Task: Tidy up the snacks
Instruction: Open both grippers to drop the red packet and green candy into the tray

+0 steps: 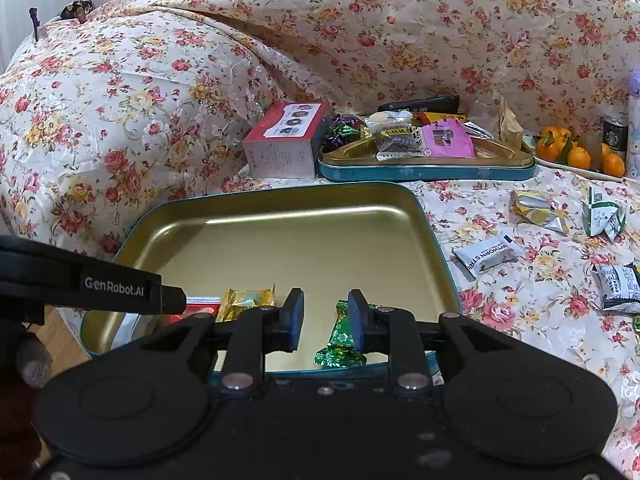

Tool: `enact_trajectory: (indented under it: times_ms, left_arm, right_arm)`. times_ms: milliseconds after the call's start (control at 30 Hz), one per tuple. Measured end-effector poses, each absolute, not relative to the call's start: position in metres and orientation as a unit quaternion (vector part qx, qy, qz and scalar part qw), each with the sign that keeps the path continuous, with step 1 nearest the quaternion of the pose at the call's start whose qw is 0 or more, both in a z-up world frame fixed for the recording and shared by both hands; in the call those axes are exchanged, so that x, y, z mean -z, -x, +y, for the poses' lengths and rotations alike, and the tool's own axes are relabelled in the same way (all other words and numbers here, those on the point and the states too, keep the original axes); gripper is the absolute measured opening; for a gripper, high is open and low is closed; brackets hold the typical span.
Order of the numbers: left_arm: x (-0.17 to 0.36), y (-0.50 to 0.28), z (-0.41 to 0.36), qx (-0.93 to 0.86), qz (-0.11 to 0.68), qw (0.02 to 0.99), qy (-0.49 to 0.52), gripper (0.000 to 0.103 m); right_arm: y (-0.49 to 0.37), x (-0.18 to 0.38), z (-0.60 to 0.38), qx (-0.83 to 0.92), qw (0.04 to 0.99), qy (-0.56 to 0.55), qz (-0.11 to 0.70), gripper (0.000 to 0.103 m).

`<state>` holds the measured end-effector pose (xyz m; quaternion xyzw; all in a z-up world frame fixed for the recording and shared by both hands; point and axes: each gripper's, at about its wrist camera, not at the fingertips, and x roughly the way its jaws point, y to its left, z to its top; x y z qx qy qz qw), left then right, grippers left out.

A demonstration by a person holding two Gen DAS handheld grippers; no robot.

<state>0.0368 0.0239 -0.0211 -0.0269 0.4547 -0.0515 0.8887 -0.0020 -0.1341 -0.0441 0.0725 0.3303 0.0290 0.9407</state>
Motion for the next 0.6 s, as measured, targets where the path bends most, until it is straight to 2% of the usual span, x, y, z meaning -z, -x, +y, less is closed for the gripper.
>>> enact_trajectory:
  times_ms: [600]
  left_arm:
    - [0.0180, -0.0317, 0.0160, 0.046, 0.447, 0.893, -0.003, 0.044]
  right_arm:
    - [0.0094, 0.0399, -0.1331, -0.032, 0.943, -0.062, 0.325, 0.029]
